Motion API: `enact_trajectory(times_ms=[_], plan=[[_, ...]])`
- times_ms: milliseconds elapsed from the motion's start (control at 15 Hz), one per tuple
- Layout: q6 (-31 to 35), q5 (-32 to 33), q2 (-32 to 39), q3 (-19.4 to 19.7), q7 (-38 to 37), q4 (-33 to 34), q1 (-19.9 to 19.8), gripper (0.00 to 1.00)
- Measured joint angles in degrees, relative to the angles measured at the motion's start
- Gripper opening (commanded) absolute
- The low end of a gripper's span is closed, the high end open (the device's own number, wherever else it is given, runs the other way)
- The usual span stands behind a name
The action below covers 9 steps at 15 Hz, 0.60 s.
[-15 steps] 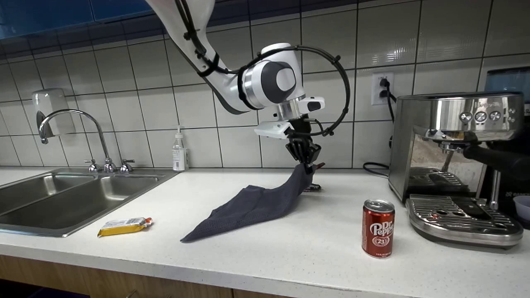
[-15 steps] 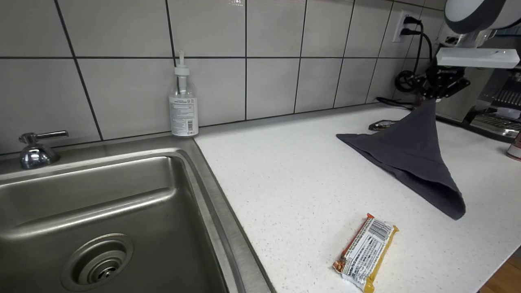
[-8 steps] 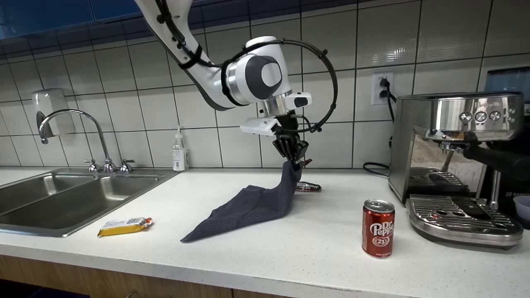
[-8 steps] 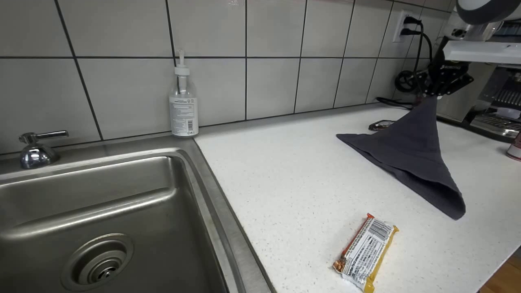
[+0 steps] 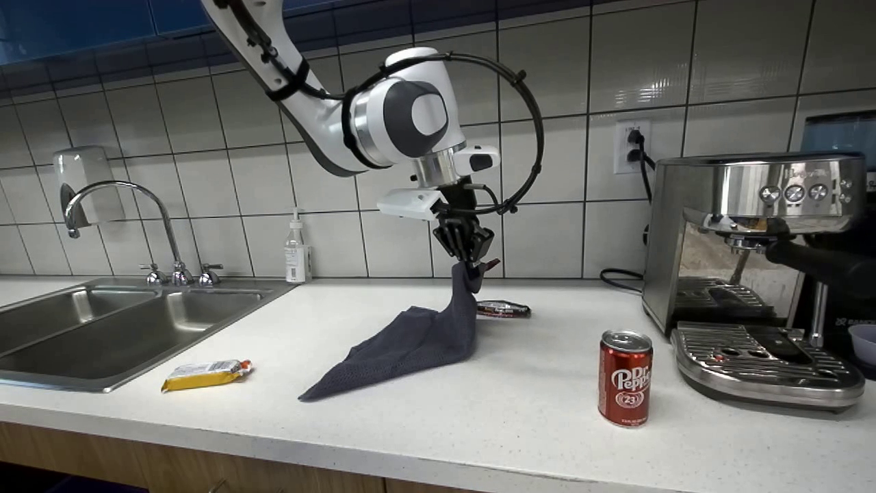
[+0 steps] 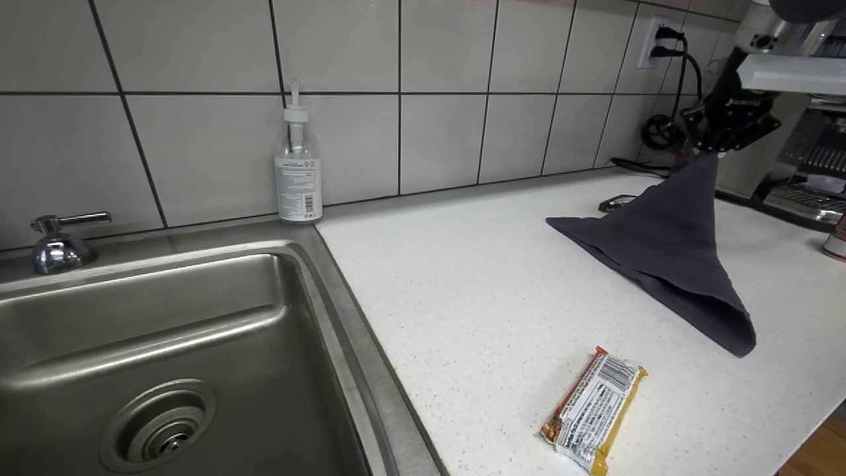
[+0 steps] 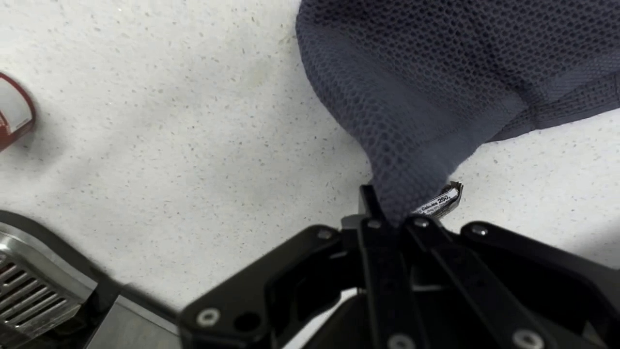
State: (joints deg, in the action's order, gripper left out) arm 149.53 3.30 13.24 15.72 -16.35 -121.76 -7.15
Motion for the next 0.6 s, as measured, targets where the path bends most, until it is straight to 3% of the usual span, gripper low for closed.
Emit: enact_trajectory(times_ms=[333,600], plan=[[3.1,3.2,-2.7,-0.1,-0.2,-3.9,0.3,0.01],[7.2,10.2,-3.9,0.3,-3.9,-6.3,0.7,0.01]])
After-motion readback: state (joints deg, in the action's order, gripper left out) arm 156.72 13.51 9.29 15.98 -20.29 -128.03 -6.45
